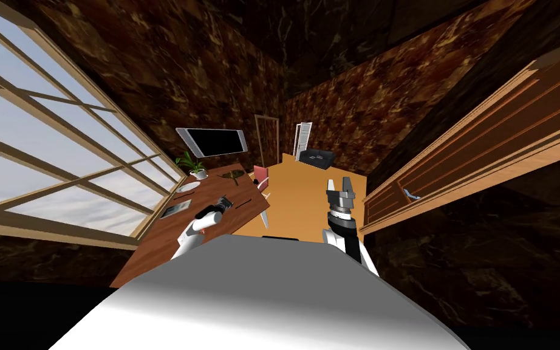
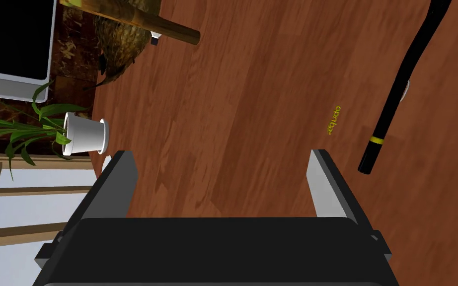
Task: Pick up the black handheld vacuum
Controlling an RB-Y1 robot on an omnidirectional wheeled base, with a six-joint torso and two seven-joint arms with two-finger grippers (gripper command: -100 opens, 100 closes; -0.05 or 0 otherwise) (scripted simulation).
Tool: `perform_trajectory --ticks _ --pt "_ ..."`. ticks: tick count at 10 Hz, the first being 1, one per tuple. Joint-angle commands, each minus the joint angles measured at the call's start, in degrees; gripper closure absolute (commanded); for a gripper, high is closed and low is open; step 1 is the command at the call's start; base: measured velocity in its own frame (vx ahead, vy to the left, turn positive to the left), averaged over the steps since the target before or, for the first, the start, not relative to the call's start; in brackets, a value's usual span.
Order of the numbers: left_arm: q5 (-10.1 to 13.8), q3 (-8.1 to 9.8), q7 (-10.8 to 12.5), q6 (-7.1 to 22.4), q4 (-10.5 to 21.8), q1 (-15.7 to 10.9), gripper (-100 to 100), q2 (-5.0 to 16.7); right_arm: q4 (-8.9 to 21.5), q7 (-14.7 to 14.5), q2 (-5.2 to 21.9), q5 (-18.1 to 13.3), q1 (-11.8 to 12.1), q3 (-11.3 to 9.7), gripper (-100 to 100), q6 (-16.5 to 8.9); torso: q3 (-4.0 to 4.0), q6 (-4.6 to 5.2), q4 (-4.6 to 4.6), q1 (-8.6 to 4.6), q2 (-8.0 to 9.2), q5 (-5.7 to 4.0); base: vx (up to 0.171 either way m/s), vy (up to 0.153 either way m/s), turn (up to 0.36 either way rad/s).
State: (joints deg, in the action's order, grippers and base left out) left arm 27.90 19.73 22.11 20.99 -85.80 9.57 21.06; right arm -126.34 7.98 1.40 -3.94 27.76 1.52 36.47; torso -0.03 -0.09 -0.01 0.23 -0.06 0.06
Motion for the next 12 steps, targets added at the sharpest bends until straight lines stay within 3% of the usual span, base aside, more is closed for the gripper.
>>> perform_trajectory --ticks 1,2,3,6,7,12 --pt "-0.10 0.13 0.17 1.58 0.79 -0.63 -100 0.00 0.00 0.00 0.00 0.00 0.00 0.00 0 0.00 0.00 0.00 0.00 0.00 0.00 0.00 -0.006 0.013 0.027" --pt "1.07 0.34 1.35 3.82 3.44 -1.93 -100 1.06 0.00 0.00 0.00 0.00 0.01 0.00 0 0.00 -0.02 -0.02 -0.01 -0.11 -0.04 -0.02 -0.007 0.022 -0.271" --pt "1.07 0.34 1.35 4.91 3.44 -1.93 -100 1.06 0.00 0.00 0.00 0.00 -0.01 -0.01 0 0.00 -0.03 0.07 -0.01 -0.10 -0.05 -0.03 -0.012 0.033 -0.165" --pt "3.21 0.39 3.69 9.66 8.63 -4.47 -100 3.25 0.00 0.00 0.00 0.00 0.00 0.00 0 0.00 -0.03 -0.01 -0.01 -0.01 -0.05 0.00 -0.013 0.046 -0.209" --pt "3.21 0.39 3.69 11.18 8.73 -4.47 -100 3.25 0.00 0.00 0.00 0.00 -0.01 0.00 0 0.00 -0.02 0.04 0.00 0.02 -0.04 0.00 -0.014 0.048 -0.145" --pt "5.91 -0.35 7.05 19.64 15.94 -8.06 -100 6.70 0.00 0.00 0.00 0.00 0.01 0.00 0 0.00 -0.02 -0.03 -0.01 -0.02 -0.03 -0.01 -0.015 0.042 -0.195"
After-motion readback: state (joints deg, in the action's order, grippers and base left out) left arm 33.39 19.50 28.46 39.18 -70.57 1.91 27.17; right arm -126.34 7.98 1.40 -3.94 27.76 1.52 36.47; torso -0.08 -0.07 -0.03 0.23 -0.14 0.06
